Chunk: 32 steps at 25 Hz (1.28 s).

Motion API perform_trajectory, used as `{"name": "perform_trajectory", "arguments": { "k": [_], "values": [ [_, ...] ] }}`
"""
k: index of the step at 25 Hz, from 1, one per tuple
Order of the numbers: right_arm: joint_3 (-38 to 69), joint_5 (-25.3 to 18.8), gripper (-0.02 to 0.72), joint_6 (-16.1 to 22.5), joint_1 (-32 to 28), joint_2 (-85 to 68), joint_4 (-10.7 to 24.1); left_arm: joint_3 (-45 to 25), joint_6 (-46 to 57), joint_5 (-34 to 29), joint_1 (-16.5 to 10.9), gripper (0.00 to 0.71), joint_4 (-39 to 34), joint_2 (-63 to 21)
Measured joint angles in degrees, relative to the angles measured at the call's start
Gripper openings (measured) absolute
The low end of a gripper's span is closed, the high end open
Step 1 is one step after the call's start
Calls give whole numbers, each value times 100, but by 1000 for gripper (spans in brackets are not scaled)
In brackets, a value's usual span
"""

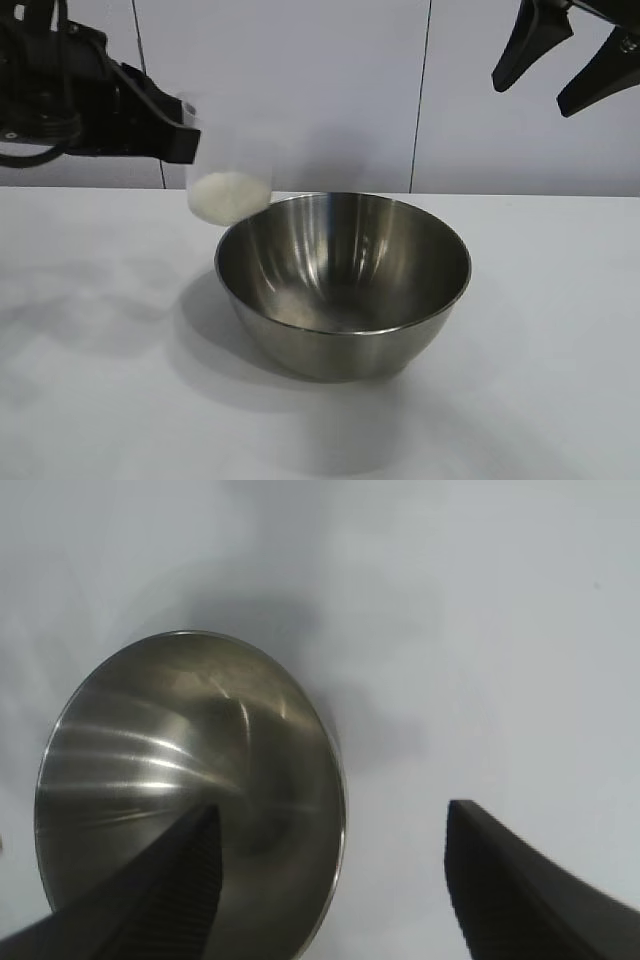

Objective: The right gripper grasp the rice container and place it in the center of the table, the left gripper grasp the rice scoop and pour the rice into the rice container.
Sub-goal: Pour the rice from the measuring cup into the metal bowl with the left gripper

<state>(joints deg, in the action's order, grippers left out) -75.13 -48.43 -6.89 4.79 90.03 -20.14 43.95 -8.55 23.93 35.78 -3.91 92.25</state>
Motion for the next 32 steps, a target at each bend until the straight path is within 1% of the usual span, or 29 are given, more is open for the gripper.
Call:
{"name": "perform_trajectory", "arguments": {
  "k": [2, 6, 8, 11, 15, 19, 21, 25, 28, 32],
  "values": [
    [0, 0, 442, 0, 0, 0, 0, 215, -91, 20, 5, 10, -85, 232],
    [0, 0, 442, 0, 0, 0, 0, 485, -652, 106, 4, 10, -591, 631],
    [0, 0, 442, 0, 0, 0, 0, 515, -1230, 157, 4, 10, -749, 734],
    [0, 0, 442, 0, 0, 0, 0, 522, -2483, 255, 4, 10, -755, 762],
    [0, 0, 442, 0, 0, 0, 0, 561, -4399, 282, 4, 10, -287, 762],
    [0, 14, 442, 0, 0, 0, 0, 572, -6657, 307, 40, 10, 391, 762],
    [0, 29, 442, 0, 0, 0, 0, 572, -7756, 325, 152, 10, 841, 762],
    [0, 36, 442, 0, 0, 0, -36, 583, -9537, 368, 449, 10, 1634, 762],
    [0, 36, 442, 0, 0, 0, -88, 583, -10592, 432, 657, 10, 2144, 762],
    [0, 43, 442, 0, 0, 0, -107, 583, -11633, 481, 817, 10, 2467, 762]
  ]
}}
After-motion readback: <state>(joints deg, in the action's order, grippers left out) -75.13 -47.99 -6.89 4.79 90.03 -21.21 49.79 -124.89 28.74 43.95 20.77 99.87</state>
